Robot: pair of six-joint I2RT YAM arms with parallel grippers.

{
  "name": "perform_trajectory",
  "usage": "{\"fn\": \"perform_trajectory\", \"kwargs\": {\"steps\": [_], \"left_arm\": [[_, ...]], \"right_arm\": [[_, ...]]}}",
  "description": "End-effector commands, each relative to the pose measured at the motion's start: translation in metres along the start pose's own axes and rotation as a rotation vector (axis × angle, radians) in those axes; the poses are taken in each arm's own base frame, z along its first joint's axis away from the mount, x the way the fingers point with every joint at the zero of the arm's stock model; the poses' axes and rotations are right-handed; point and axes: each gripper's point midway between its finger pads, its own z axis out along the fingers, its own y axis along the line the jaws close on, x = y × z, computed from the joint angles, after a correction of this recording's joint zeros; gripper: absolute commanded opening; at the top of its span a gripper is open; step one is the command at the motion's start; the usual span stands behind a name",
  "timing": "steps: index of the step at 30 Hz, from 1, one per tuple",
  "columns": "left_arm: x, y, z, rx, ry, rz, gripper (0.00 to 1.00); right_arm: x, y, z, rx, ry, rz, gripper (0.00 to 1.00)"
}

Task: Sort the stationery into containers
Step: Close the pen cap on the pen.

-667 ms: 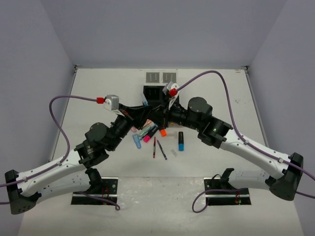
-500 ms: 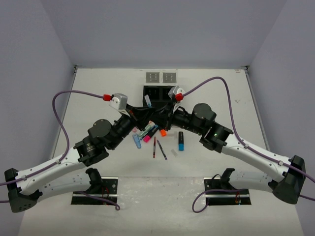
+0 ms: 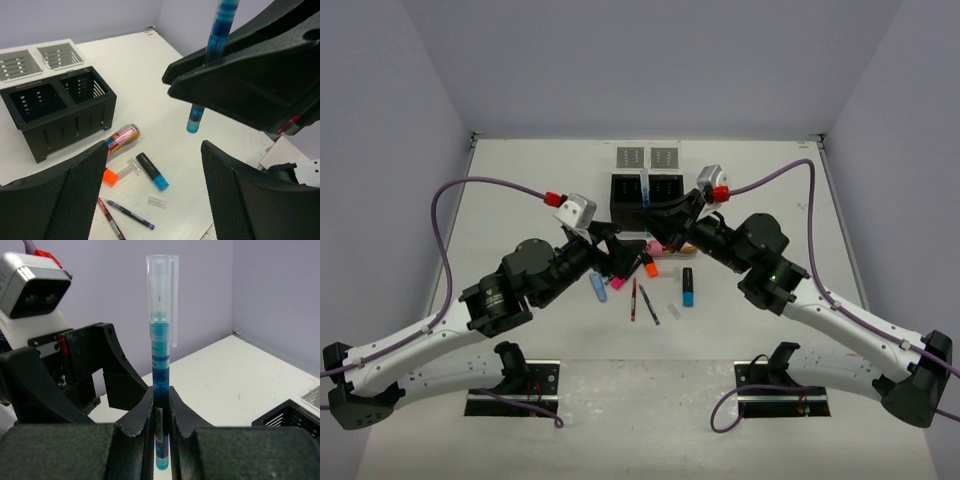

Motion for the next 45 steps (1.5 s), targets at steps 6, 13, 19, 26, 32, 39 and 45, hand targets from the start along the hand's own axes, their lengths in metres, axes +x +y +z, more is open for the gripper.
{"fn": "perform_trajectory", "kwargs": {"steps": [6, 13, 19, 26, 32, 39, 45], "left_arm": [[-0.097, -0.014, -0.018, 0.022, -0.251, -0.03, 0.72], [-0.133, -0.004, -0.009, -0.104, -0.315, -0.062, 0.56], [-0.128, -0.013, 0.007, -0.091, -0.268, -0.038, 0.56], [-0.112, -0.022, 0.017, -0.044, -0.227, -0.027, 0.43], [-0.097, -0.016, 0.022, -0.069, -0.195, -0.018, 0.35], [-0.087, -0.004, 0.026, -0.097, -0.17, -0.018, 0.39], [-0.083, -0.002, 0.03, -0.081, -0.156, -0.023, 0.16]], "right_arm": [[0.021, 0.012, -0.004, -0.1, 0.061, -0.071, 0.0], [0.037, 0.017, -0.008, -0.146, 0.108, -0.061, 0.0], [0.04, 0.014, -0.007, -0.125, 0.121, -0.057, 0.0], [0.038, 0.009, -0.005, -0.094, 0.125, -0.053, 0.0], [0.033, 0.008, -0.006, -0.08, 0.107, -0.047, 0.0], [0.032, 0.01, -0.005, -0.089, 0.11, -0.046, 0.0], [0.03, 0.01, -0.004, -0.088, 0.108, -0.043, 0.0]]}}
